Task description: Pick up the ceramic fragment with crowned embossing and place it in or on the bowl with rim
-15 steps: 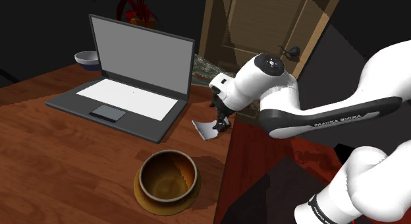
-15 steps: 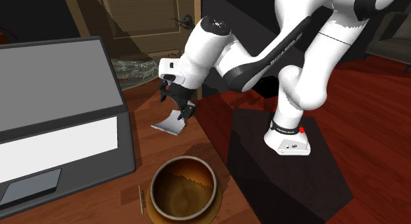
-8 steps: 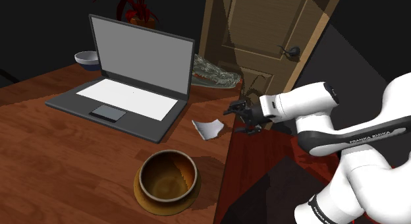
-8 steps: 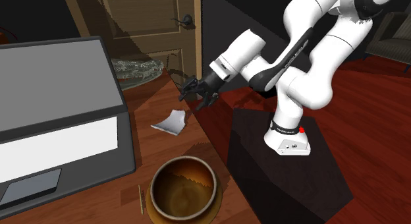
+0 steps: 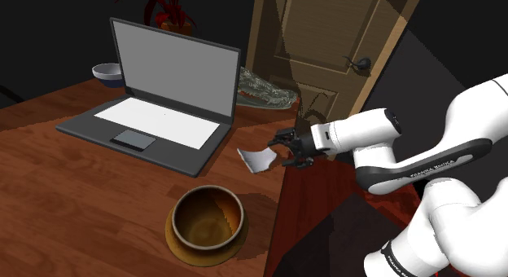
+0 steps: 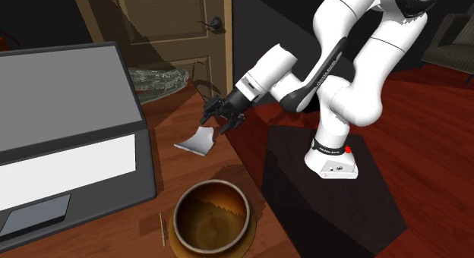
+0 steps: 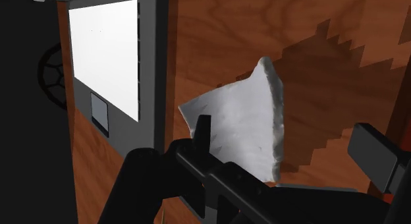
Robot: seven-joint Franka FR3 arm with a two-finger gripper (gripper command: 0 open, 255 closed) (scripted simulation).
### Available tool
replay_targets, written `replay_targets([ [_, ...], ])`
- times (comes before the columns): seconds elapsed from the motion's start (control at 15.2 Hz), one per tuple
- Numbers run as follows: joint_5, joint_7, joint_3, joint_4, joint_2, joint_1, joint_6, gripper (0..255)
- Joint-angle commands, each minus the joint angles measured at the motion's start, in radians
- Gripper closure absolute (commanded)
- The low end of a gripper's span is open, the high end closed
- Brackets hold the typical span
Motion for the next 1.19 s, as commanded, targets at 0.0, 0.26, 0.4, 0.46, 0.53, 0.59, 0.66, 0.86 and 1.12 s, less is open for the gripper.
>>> replay_targets([
  [0.0,0.002,0.001,0.009,0.002,0.010,-0.008,0.010,0],
  [0.26,0.002,0.001,0.009,0.002,0.010,-0.008,0.010,0],
  [0.4,0.002,0.001,0.009,0.002,0.009,-0.008,0.009,255],
  [0.46,0.002,0.001,0.009,0.002,0.009,-0.008,0.009,255],
  [0.53,0.002,0.001,0.009,0.002,0.009,-0.008,0.009,255],
  [0.59,0.002,0.001,0.009,0.002,0.009,-0.008,0.009,255],
  [0.66,0.002,0.001,0.009,0.002,0.009,-0.008,0.009,255],
  [0.86,0.002,0.001,0.009,0.001,0.010,-0.008,0.010,255],
  [1.12,-0.005,0.000,-0.045,0.010,-0.032,0.051,-0.044,255],
])
